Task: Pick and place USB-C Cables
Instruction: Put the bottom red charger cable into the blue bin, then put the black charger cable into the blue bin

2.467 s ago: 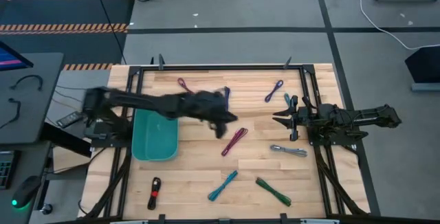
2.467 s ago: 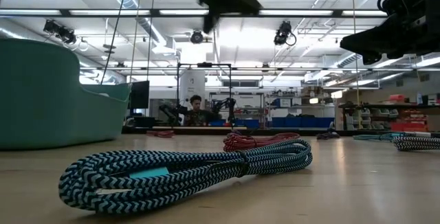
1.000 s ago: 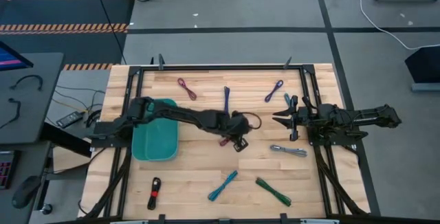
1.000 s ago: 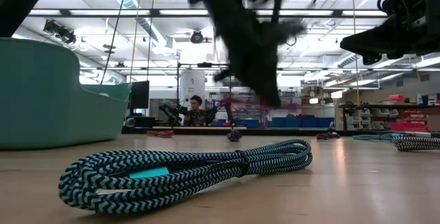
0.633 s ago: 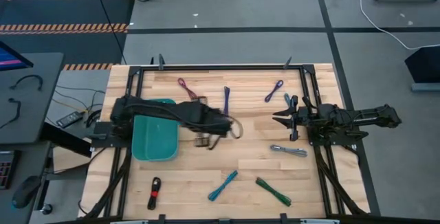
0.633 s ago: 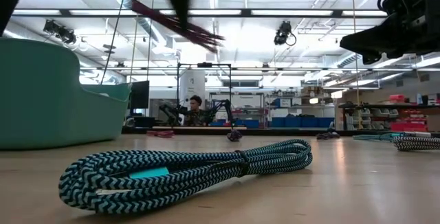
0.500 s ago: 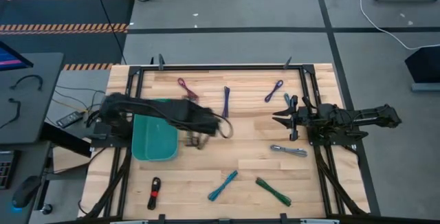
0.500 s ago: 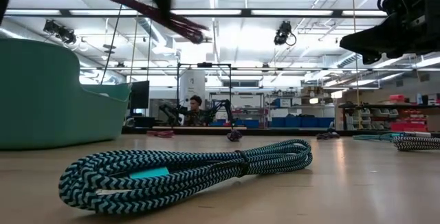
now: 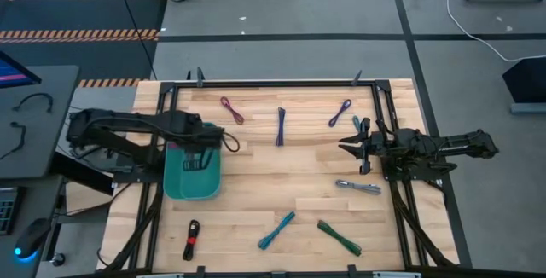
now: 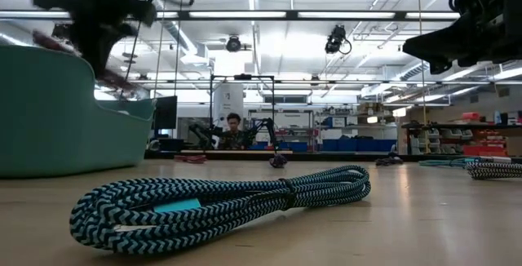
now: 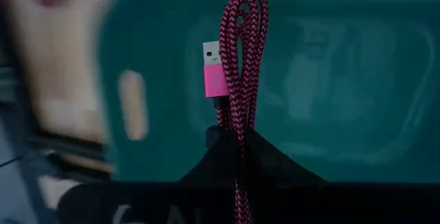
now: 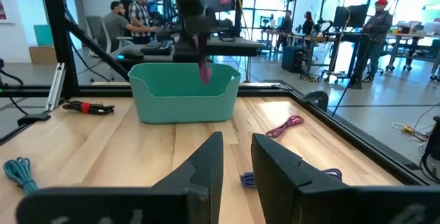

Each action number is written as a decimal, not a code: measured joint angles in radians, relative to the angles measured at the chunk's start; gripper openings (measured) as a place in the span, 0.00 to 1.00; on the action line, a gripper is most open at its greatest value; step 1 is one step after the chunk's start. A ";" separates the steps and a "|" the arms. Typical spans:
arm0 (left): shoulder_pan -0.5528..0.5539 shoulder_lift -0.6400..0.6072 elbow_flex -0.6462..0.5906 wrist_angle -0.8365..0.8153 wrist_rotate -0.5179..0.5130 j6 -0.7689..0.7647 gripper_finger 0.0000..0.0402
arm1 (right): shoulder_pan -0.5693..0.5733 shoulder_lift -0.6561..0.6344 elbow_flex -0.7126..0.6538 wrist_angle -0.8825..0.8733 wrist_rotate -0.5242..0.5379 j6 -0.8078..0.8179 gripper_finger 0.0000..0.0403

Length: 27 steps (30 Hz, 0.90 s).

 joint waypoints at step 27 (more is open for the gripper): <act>0.053 -0.012 -0.104 0.145 -0.061 0.059 0.48 | 0.000 -0.001 0.000 0.017 0.001 0.000 0.20</act>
